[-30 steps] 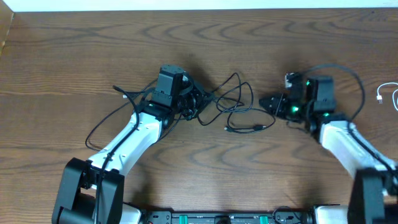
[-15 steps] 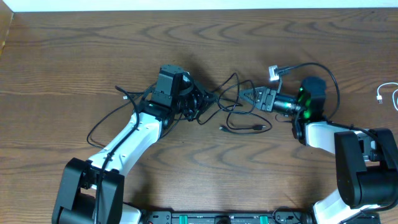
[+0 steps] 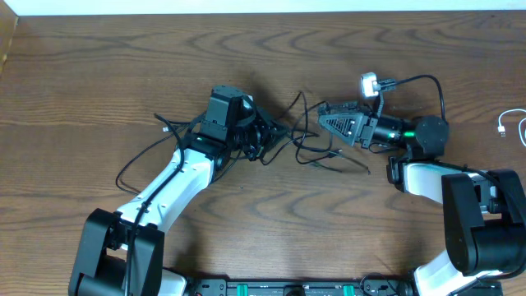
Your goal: Untangle cables
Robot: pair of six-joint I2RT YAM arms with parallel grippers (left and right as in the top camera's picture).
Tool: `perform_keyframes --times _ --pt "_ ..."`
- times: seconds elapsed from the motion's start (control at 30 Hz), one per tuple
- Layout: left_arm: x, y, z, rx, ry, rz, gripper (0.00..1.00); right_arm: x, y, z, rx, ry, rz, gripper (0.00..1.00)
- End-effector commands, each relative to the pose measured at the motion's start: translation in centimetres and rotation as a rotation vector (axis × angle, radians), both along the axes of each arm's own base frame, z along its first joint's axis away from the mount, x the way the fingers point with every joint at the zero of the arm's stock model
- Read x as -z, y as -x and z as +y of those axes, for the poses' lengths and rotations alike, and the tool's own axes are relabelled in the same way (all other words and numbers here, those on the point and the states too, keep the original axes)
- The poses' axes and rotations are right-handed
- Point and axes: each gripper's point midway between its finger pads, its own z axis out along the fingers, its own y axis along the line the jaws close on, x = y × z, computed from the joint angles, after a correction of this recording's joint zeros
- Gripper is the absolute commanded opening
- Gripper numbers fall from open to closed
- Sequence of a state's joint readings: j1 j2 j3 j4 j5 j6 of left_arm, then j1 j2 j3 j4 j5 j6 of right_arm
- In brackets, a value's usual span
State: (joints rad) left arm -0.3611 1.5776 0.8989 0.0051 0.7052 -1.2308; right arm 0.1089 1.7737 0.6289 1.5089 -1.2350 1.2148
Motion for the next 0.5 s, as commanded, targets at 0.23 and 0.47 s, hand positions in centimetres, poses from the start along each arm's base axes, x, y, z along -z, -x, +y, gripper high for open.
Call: perform_keyframes --times 0.23,0.47 --pt "-0.8 0.0 -0.5 0.025 0.027 -0.006 0.08 1.3 1.1 0.8 -0.081 0.042 0.018 0.3" --pt "-0.6 -0.4 -0.1 0.003 0.011 -0.013 0.08 1.9 1.3 0.0 -0.109 0.061 0.047 0.02"
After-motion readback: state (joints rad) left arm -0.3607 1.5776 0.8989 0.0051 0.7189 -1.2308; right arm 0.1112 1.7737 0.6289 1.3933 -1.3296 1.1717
